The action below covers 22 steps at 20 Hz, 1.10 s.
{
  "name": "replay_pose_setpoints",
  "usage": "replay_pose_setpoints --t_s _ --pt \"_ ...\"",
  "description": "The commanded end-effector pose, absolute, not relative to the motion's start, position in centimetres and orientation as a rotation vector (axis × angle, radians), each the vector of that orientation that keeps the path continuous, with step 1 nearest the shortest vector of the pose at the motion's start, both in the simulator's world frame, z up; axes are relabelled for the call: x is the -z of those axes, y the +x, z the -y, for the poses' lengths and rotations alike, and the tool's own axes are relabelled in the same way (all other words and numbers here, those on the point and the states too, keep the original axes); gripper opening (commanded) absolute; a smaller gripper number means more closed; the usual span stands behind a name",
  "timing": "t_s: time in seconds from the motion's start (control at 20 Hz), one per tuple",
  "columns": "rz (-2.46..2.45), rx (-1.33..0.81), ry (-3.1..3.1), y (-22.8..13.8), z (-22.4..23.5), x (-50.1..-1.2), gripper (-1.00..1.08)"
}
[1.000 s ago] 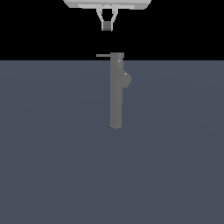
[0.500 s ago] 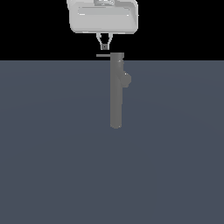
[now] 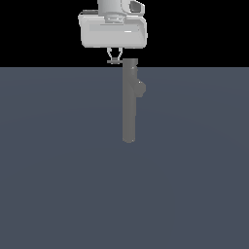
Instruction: Turn on the faucet by rotating a designated handle.
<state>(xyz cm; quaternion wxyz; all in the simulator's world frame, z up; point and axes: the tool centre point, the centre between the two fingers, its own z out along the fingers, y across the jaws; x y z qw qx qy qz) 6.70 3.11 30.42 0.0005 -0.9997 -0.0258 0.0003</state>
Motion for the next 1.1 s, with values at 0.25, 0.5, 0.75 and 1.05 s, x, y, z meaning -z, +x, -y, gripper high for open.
replay_pose_setpoints --t_s 0.25,0.5,0.75,1.05 --pt "0.086 0.000 -3.140 7.8 -3.3 -30.0 -1.00" --pt "0.086 0.000 -3.140 7.7 -3.3 -30.1 -1.00" --pt "0.086 0.000 -3.140 6.6 -3.5 -30.1 -1.00" --pt "0.086 0.000 -3.140 4.9 -3.9 -30.1 -1.00"
